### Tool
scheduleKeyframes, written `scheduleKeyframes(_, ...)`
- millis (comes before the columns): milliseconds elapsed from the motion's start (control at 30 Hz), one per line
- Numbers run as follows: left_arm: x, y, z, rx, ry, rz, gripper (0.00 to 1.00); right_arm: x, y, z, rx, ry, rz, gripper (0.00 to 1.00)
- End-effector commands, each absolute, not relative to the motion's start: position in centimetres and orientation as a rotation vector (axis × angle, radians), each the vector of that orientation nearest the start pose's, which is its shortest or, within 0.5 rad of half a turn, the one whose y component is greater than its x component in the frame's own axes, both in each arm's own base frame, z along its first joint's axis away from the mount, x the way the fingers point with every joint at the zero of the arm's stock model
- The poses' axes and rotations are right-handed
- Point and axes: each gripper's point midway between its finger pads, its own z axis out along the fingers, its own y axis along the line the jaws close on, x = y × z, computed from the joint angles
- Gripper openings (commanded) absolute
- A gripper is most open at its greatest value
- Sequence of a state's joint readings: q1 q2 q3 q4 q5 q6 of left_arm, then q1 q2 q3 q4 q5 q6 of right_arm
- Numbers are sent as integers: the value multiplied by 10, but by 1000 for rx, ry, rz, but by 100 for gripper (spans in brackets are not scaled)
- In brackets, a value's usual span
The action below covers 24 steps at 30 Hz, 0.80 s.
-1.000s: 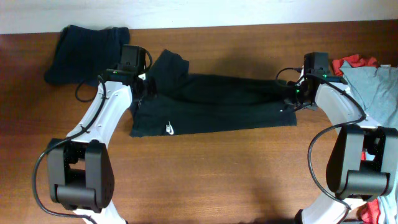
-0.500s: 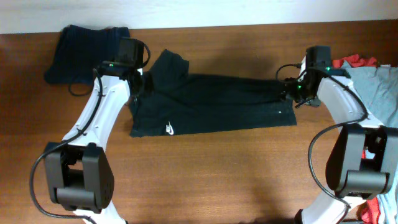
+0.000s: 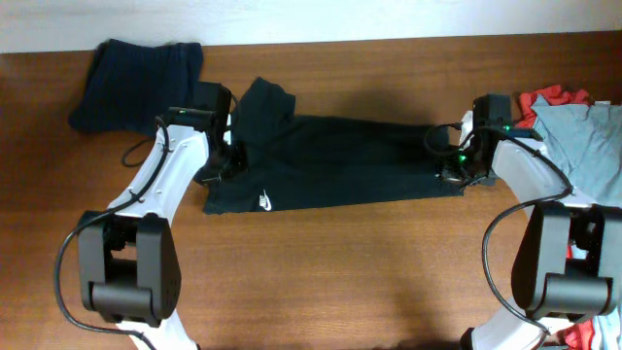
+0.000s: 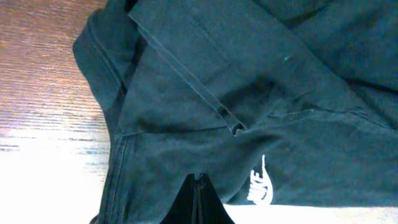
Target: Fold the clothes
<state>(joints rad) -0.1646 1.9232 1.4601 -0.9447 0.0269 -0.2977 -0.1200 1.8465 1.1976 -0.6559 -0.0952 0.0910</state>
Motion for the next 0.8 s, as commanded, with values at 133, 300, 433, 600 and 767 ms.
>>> scheduleKeyframes(133, 385, -71, 9, -220, 3097, -74, 0, 386, -17, 3, 162, 2882, 221, 4)
scheduleKeyframes(300, 383, -65, 5, -221, 3107, -11, 0, 378, -16, -23, 175, 2949, 232, 4)
scheduleKeyframes(433, 376, -51, 5, -223, 3124, 109, 0, 359, -14, -40, 195, 3045, 249, 4)
scheduleKeyframes(600, 369, -49, 4, -222, 3150, 137, 0, 321, -13, -39, 334, 3194, 243, 4)
scheduleKeyframes(767, 361, -47, -5, -223, 3184, 151, 0, 297, -12, -36, 450, 3284, 224, 4)
